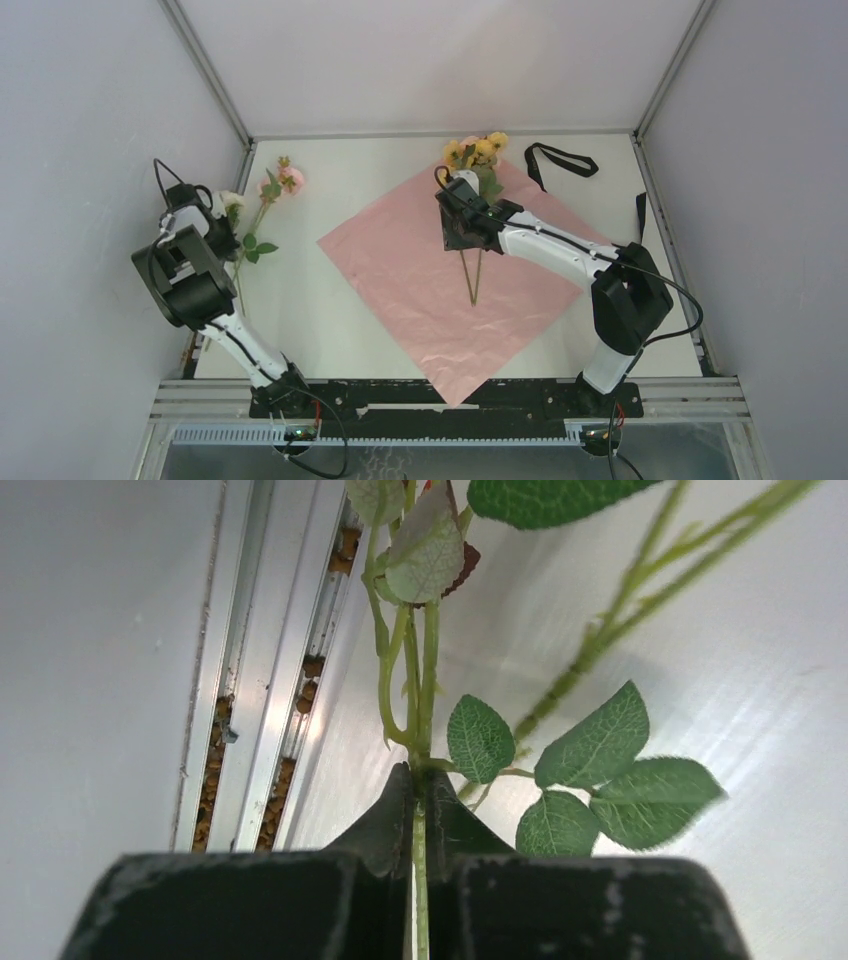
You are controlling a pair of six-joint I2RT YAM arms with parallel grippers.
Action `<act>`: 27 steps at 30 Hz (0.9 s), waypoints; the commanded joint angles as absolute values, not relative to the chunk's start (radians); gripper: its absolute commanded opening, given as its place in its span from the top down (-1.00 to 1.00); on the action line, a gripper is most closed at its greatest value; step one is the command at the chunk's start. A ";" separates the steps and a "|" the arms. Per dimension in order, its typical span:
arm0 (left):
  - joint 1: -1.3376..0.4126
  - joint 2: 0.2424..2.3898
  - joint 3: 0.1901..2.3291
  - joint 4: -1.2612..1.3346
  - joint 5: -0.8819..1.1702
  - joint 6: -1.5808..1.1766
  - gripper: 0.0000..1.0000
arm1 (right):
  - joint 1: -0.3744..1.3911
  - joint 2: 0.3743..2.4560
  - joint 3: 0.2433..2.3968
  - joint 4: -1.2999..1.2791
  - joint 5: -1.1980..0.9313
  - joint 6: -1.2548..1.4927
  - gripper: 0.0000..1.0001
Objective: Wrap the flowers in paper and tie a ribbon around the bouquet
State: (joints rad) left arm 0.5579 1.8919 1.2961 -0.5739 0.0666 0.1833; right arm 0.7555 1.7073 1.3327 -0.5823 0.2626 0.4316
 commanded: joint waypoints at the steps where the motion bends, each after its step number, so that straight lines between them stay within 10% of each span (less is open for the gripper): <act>1: 0.560 1.715 1.299 -0.555 0.145 0.130 1.00 | 0.767 1.637 1.345 -0.587 0.299 0.405 0.05; 14: 0.509 1.305 1.039 -0.341 0.693 -0.207 1.00 | 0.879 1.520 1.331 -0.369 0.177 0.278 0.00; 27: 0.235 1.158 0.931 -0.197 0.757 -0.423 1.00 | 0.990 1.918 1.687 -0.029 -0.279 0.432 -0.53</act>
